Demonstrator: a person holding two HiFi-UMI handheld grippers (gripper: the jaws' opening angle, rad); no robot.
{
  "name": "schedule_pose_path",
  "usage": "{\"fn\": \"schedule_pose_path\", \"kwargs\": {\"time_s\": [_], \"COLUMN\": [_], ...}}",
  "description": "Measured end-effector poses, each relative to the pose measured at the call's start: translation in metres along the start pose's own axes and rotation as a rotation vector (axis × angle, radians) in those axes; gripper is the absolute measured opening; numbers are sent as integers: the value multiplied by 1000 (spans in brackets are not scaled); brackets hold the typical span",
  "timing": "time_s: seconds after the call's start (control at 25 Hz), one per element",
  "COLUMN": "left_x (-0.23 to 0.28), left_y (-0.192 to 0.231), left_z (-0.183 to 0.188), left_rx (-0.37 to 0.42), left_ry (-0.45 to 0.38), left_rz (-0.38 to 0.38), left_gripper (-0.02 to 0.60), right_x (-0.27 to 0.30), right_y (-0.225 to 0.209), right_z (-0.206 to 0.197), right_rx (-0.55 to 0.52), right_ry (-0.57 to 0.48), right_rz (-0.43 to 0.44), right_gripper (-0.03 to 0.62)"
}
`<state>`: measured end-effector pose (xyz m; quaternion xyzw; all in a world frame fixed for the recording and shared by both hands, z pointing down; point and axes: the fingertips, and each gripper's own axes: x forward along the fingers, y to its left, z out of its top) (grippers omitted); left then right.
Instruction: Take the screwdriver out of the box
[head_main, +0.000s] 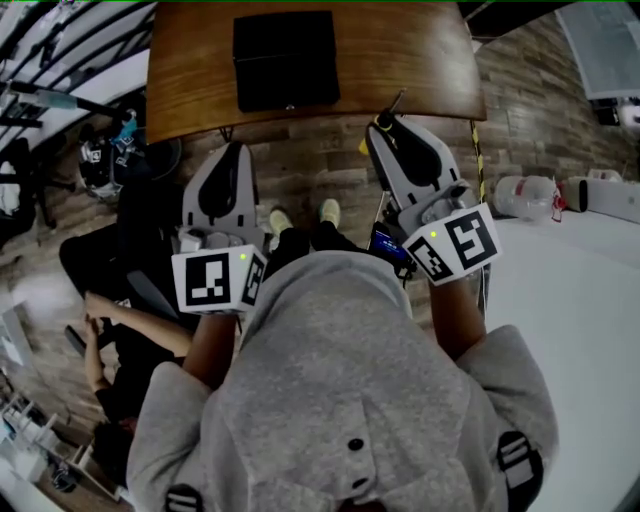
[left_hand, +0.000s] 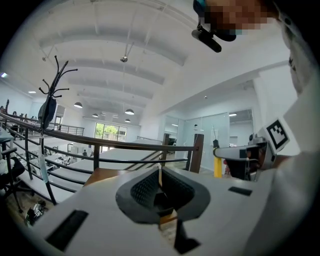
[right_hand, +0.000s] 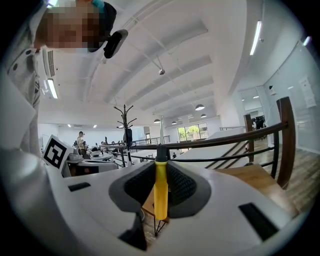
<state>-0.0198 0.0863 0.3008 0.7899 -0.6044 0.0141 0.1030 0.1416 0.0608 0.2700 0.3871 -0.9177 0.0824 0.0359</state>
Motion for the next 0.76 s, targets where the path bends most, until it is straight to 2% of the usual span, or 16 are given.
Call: {"fn": "schedule_pose_path", "kwargs": {"time_s": [0.32, 0.76], "left_x": [5, 2], "left_y": [-11, -16], "left_z": [4, 6], "left_rx": [23, 27], "left_ry": [3, -4], "left_rz": [-7, -11], "left_gripper": [29, 29], "right_x": [-14, -16], "right_y": [-23, -25], "right_z": [1, 9], "right_rx": [-8, -46], "right_ry": [-15, -19], "right_rz": [-39, -27], "right_gripper": [83, 84]}}
